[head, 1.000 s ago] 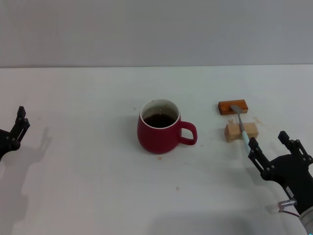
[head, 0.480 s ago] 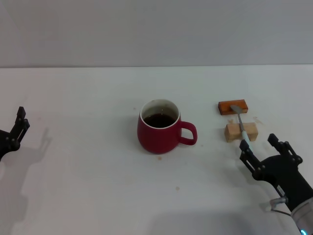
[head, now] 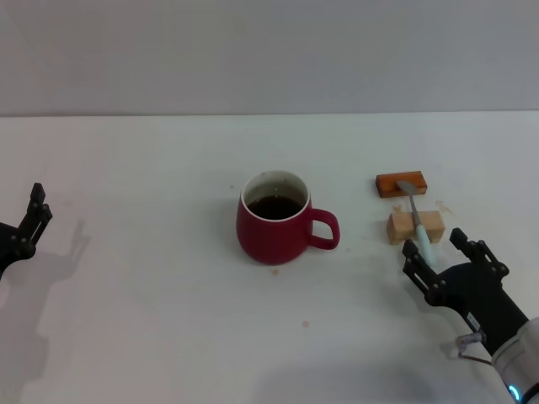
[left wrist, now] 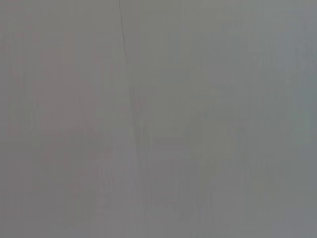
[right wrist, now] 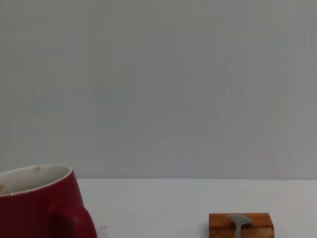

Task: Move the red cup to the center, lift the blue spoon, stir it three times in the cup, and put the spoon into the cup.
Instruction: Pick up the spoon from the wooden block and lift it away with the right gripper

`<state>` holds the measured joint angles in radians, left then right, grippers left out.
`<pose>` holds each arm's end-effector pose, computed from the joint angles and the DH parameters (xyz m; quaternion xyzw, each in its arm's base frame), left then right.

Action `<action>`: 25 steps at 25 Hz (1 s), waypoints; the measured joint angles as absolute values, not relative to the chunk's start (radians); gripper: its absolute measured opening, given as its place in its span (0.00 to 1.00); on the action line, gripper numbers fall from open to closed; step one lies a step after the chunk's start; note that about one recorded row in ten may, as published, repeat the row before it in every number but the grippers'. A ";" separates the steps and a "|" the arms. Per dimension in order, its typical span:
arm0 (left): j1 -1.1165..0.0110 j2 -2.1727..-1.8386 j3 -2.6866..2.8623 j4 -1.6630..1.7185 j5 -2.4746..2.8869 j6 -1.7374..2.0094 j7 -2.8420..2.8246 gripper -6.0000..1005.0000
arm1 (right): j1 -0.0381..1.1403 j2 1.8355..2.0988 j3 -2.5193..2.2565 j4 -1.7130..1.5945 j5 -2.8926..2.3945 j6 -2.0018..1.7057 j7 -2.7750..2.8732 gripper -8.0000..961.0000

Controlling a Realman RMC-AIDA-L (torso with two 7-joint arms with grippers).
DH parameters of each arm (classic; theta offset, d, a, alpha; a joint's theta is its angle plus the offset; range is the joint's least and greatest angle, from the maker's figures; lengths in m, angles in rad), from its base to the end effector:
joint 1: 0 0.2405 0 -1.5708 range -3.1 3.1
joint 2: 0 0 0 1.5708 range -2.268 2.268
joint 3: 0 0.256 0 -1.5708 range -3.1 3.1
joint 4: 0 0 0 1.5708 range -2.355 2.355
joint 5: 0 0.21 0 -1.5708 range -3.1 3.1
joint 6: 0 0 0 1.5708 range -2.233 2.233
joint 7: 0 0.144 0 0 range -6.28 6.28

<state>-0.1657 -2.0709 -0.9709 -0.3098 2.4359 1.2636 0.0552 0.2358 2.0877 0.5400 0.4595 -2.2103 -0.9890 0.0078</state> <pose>-0.3582 0.2588 -0.0059 -0.6687 -0.1973 -0.2533 0.6706 0.3105 0.2616 -0.0988 -0.7672 0.2936 0.2633 0.5059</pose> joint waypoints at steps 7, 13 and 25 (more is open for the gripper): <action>-0.166 -2.071 -0.971 -0.310 2.436 1.264 0.055 0.85 | 0.250 2.088 0.543 0.459 -2.210 -0.953 0.008 0.70; -0.168 -2.071 -0.971 -0.310 2.436 1.264 0.055 0.85 | 0.251 2.088 0.549 0.459 -2.210 -0.952 0.008 0.69; -0.167 -2.069 -0.971 -0.310 2.436 1.265 0.055 0.85 | 0.263 2.088 0.550 0.458 -2.210 -0.932 0.008 0.68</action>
